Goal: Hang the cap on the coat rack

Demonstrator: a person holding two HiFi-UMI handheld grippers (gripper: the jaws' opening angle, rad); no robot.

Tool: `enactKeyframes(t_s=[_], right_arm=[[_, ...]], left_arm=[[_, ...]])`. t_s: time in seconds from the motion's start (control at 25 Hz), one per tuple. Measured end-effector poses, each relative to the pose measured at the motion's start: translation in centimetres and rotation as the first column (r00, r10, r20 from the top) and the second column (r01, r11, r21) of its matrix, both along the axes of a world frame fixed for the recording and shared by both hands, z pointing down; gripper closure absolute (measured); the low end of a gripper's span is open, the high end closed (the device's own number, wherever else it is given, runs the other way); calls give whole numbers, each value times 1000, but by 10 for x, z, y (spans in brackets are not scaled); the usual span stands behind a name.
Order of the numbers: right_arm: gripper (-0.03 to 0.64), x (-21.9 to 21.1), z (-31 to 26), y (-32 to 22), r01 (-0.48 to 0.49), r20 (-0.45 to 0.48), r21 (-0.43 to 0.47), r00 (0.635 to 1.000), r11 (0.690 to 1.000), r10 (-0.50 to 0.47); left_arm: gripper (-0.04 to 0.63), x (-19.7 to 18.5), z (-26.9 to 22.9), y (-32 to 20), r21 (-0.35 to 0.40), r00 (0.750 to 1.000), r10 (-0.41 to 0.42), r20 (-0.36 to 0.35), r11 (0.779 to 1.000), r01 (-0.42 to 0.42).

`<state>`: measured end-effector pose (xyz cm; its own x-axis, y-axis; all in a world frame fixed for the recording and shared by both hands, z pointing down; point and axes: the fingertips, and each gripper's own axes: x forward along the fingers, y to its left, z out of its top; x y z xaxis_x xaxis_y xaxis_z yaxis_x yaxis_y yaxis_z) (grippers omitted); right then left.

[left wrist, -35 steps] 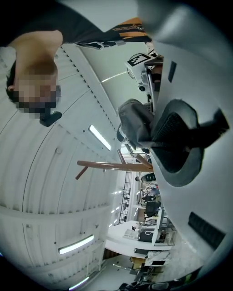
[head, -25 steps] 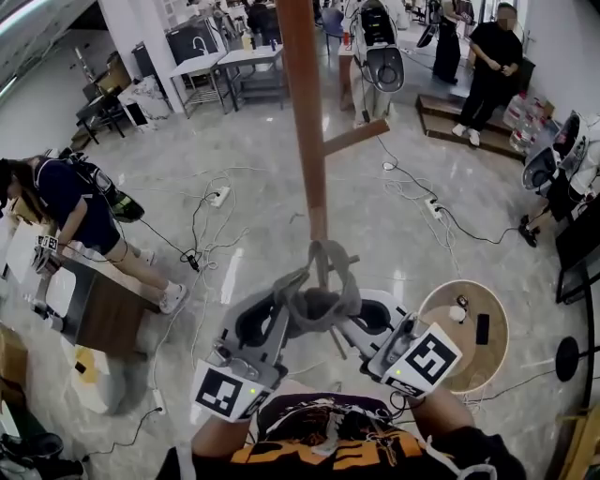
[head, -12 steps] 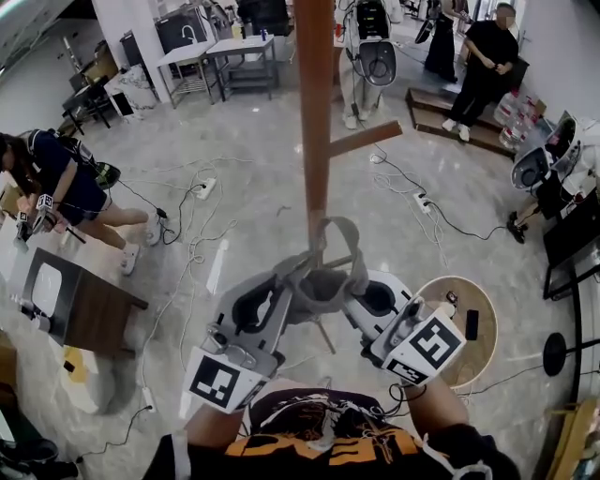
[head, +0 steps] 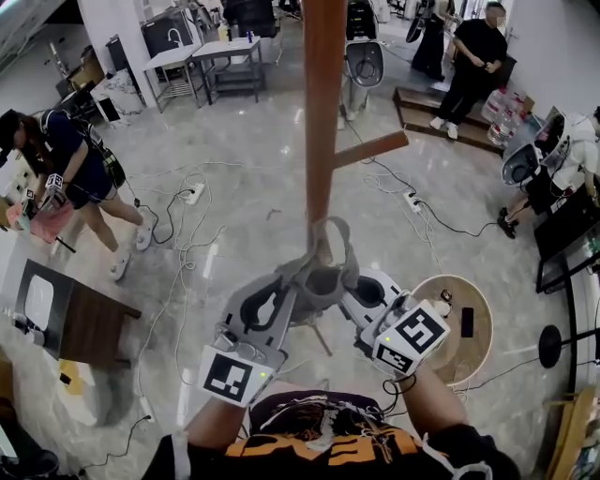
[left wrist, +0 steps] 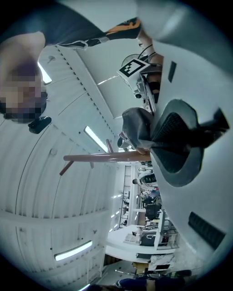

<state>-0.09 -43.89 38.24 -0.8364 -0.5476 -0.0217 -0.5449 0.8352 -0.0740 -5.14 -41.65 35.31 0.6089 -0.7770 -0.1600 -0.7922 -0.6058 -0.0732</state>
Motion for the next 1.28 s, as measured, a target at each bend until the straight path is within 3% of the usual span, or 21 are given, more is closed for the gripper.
enactKeyframes(t_s=[0.2, 0.44, 0.92, 1.16, 1.24, 1.28], right_arm=[[600, -2, 22, -16, -28, -10, -53, 1000, 998, 27], [600, -5, 42, -27, -72, -89, -64, 994, 995, 66], [600, -9, 73, -41, -73, -79, -67, 995, 995, 68], [597, -13, 72, -35, -52, -58, -32, 997, 998, 50], [566, -10, 73, -30, -35, -30, -18, 999, 999, 35], [516, -9, 76, -29, -32, -20, -26, 999, 999, 31]], left_arm=[[548, -1, 19, -14, -15, 1000, 5, 23, 1000, -5], [548, -7, 46, -32, -82, 1000, 23, -7, 996, -24], [548, -14, 71, -44, -58, 997, 44, -65, 997, -48], [546, -15, 78, -41, -61, 999, 44, -20, 997, -45], [508, -14, 85, -41, -79, 998, 58, 4, 995, -57], [468, -15, 91, -41, -88, 998, 60, 17, 994, -59]])
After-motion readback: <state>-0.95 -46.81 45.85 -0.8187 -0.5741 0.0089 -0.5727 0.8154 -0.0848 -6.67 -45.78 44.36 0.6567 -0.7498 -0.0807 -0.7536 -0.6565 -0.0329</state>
